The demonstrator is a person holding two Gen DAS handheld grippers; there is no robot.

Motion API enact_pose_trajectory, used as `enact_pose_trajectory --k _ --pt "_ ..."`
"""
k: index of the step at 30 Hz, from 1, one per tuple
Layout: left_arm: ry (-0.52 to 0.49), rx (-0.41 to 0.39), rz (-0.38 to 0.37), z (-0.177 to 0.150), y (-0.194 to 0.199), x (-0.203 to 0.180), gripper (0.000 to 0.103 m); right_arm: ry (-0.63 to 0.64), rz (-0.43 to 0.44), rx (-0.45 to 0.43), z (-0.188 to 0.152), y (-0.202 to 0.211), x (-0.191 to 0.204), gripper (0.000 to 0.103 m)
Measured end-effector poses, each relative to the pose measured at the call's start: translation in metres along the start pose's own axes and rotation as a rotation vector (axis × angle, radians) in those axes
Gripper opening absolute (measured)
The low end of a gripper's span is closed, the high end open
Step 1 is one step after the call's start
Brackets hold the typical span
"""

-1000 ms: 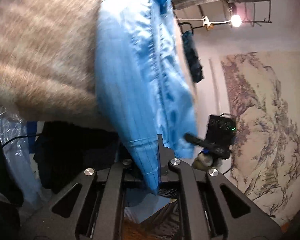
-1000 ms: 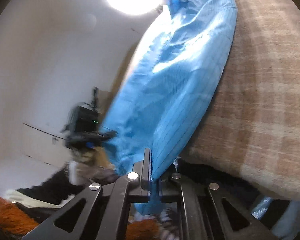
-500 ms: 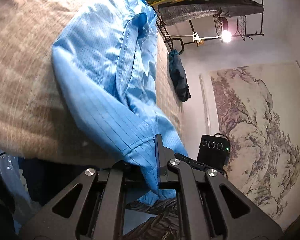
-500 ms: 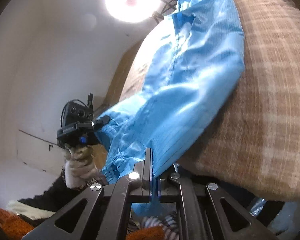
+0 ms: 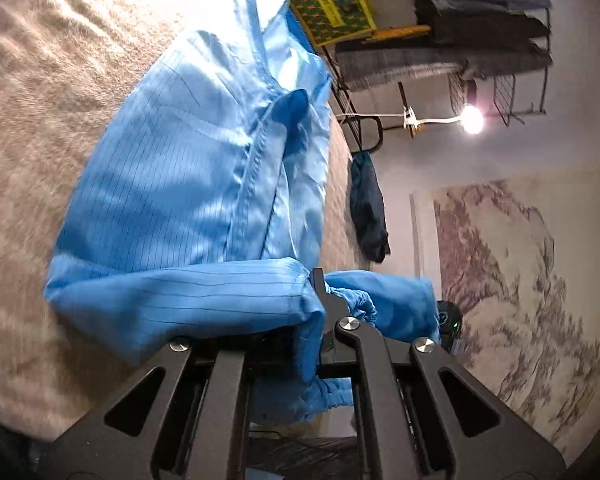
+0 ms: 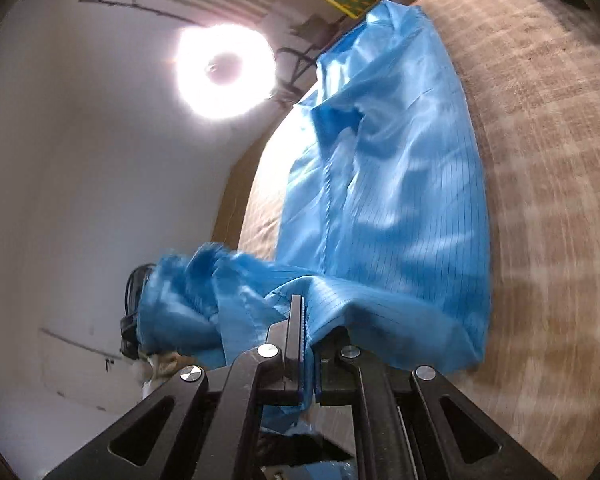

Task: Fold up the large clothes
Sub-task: 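Lay the folded hem on the coat and open both tools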

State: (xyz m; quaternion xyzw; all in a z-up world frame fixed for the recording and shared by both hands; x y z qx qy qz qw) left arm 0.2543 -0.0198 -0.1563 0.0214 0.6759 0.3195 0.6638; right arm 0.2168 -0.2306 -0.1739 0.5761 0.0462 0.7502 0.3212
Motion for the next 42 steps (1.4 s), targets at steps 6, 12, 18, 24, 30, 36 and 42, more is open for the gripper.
enact_pose_trajectory --k 6,12,18,24,30,36,42 --pt "0.028 -0.024 0.047 0.028 -0.020 0.014 0.004 -0.047 -0.065 -0.015 0.034 -0.024 -0.018 0.000" --pt "0.014 -0.043 0.092 0.042 -0.030 0.019 0.004 -0.071 -0.113 -0.001 0.049 -0.034 -0.034 0.000" --pt "-0.023 -0.086 0.131 0.054 -0.028 0.013 0.035 -0.079 -0.109 -0.023 0.059 -0.030 -0.035 0.006" --pt "-0.046 -0.122 0.126 0.063 -0.021 0.002 0.056 -0.133 -0.084 -0.054 0.069 -0.010 -0.036 0.036" --pt "-0.164 -0.148 0.236 0.061 -0.010 -0.001 0.056 0.042 -0.303 -0.146 0.076 0.019 -0.024 0.047" --pt "-0.195 -0.134 0.271 0.054 -0.009 0.006 0.055 0.228 -0.411 -0.189 0.075 0.031 0.001 0.041" --pt "-0.230 -0.082 0.296 0.043 -0.027 0.011 0.046 0.330 -0.420 -0.065 0.066 -0.012 0.010 0.040"
Point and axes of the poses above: each gripper's, at about its wrist camera, not at the fingertips, and y roughly against the way its jaws point, x to its left, z to its top, the point moved 6 cm from there along -y, roughly the way its jaws point, and after that the axes turned 1 degree about z, right-handed, at the moved point
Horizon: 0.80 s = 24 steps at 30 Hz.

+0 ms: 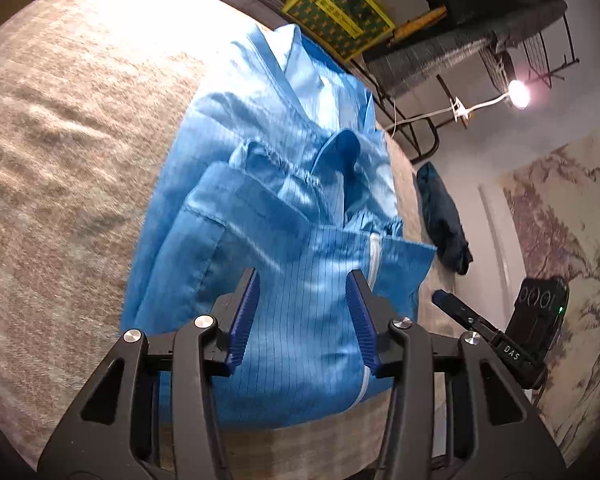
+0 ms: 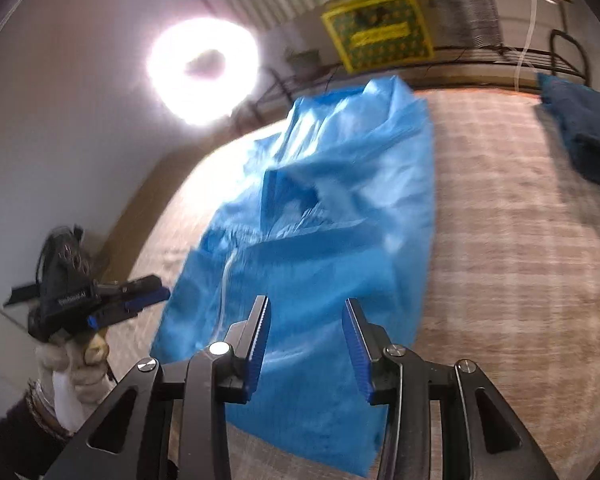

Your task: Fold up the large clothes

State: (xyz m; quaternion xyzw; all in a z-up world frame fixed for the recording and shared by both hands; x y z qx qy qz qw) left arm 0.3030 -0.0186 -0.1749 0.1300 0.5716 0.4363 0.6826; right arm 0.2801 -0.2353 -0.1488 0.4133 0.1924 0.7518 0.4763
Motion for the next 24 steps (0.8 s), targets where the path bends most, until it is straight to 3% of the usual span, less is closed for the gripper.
enact_pose_trajectory --k 4,8,10,13,18,22,24 --pt "-0.040 0.010 0.074 -0.002 -0.017 0.006 0.045 0.051 -0.044 0.051 -0.003 -0.029 0.010 0.040" --pt "-0.043 0.022 0.168 0.005 -0.035 0.027 0.037 0.102 -0.149 0.090 -0.003 -0.051 0.006 0.040" --pt "-0.047 0.013 0.197 0.009 -0.038 0.036 0.019 0.089 -0.211 0.120 -0.003 -0.062 -0.006 0.034" --pt "-0.058 -0.001 0.222 0.016 -0.039 0.042 0.015 0.015 -0.211 0.170 -0.006 -0.075 -0.024 0.030" --pt "-0.056 -0.025 0.235 0.021 -0.032 0.042 0.015 0.054 -0.230 0.152 -0.001 -0.068 -0.018 0.031" --pt "-0.043 -0.094 0.212 0.036 -0.014 0.035 0.015 0.039 -0.153 0.062 0.013 -0.042 -0.010 0.038" --pt "-0.038 -0.122 0.201 0.044 -0.006 0.032 0.015 0.043 -0.167 0.006 0.019 -0.029 -0.011 0.043"
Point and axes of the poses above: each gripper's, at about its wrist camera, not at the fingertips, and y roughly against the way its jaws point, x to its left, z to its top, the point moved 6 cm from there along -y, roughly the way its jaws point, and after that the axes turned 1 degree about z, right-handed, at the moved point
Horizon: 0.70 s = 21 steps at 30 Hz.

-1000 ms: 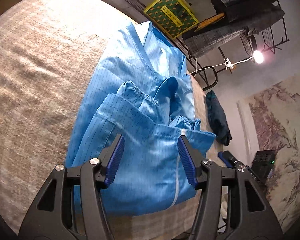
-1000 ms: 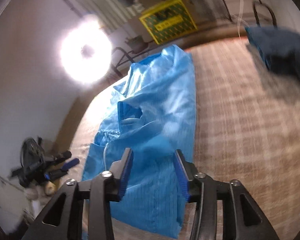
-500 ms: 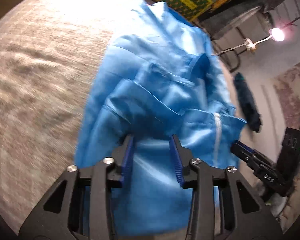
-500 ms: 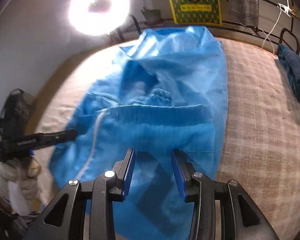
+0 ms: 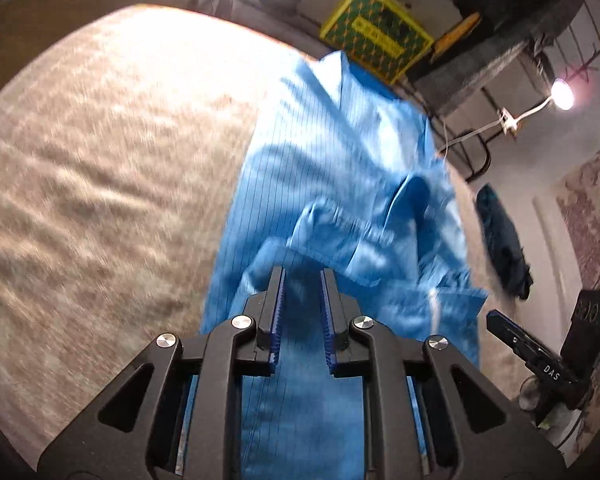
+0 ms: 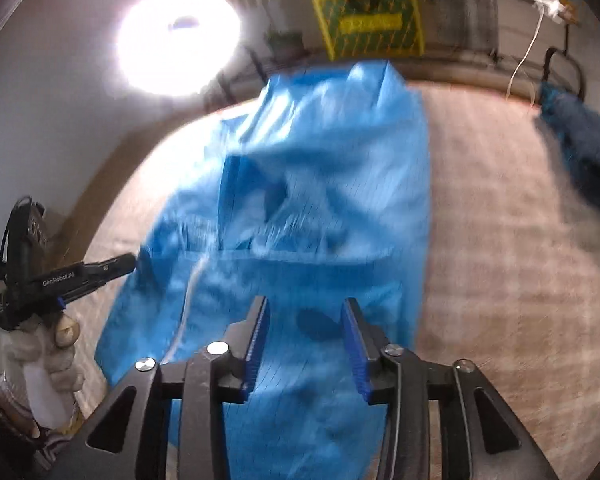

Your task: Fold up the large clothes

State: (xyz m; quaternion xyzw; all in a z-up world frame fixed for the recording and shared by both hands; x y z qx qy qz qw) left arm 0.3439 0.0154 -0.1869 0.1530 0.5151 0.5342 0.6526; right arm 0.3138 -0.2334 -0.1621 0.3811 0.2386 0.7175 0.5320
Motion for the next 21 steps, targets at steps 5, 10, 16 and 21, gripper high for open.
enact_pose_trajectory --k 5,10,16,21 --pt "-0.016 -0.042 0.003 0.023 0.006 -0.003 0.015 -0.036 -0.009 -0.075 0.009 0.021 -0.020 0.046" --pt "-0.016 -0.020 0.010 0.040 -0.006 0.003 0.020 -0.069 -0.017 -0.098 0.019 0.024 -0.035 0.046" --pt "-0.091 0.003 0.023 0.075 -0.033 0.009 0.026 -0.005 -0.048 -0.068 0.038 0.004 -0.044 0.049" --pt "-0.147 0.018 0.024 0.104 -0.061 0.009 0.027 0.003 0.001 -0.023 0.063 -0.028 -0.051 0.036"
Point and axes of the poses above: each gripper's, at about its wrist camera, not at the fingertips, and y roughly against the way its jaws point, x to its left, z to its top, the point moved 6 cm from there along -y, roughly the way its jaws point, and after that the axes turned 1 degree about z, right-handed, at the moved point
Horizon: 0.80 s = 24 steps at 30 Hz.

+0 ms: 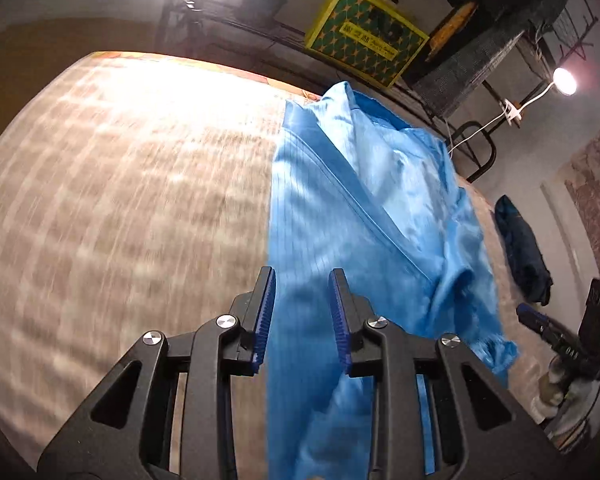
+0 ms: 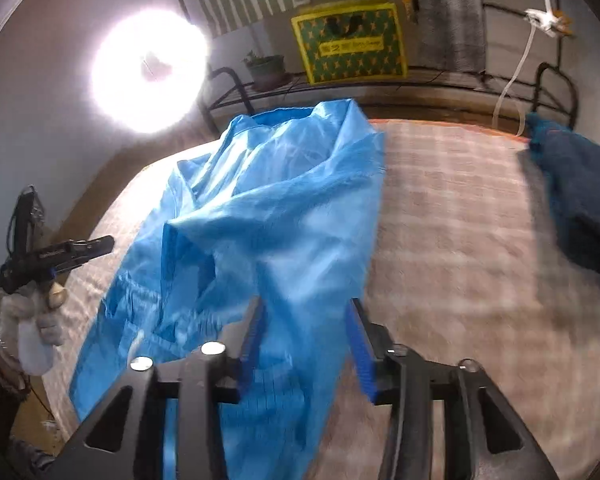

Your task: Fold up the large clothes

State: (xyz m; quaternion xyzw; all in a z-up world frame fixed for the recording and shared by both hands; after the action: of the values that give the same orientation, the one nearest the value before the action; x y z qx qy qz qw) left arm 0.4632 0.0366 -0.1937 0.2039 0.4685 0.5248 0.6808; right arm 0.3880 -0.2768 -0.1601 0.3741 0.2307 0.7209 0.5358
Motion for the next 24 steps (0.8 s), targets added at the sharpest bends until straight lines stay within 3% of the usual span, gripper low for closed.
enact_pose_trajectory --k 3,8,11,15,18,20,24 --pt "-0.031 0.035 -0.018 0.021 -0.027 0.003 0.041 0.028 0.046 0.034 0.020 -0.031 0.009 0.035" --pt "-0.004 0.042 -0.053 0.051 -0.068 0.013 0.042 0.121 0.066 0.110 0.043 -0.086 0.033 0.034" --pt "0.008 0.016 -0.086 0.066 -0.080 0.012 0.051 0.136 0.050 0.147 0.048 -0.110 0.035 0.033" --pt "-0.005 0.012 -0.124 0.082 -0.091 0.006 0.054 0.206 0.059 0.168 0.051 -0.112 0.039 0.033" --pt "0.029 0.018 -0.163 0.096 -0.099 0.011 0.056 0.215 0.126 0.103 0.065 -0.091 0.027 0.040" --pt "0.057 0.013 -0.185 0.106 -0.103 0.014 0.056 0.198 0.083 0.027 0.081 -0.078 0.003 0.058" --pt "0.066 0.021 -0.213 0.117 -0.115 0.013 0.056 0.038 0.016 -0.026 0.111 -0.079 -0.064 0.059"
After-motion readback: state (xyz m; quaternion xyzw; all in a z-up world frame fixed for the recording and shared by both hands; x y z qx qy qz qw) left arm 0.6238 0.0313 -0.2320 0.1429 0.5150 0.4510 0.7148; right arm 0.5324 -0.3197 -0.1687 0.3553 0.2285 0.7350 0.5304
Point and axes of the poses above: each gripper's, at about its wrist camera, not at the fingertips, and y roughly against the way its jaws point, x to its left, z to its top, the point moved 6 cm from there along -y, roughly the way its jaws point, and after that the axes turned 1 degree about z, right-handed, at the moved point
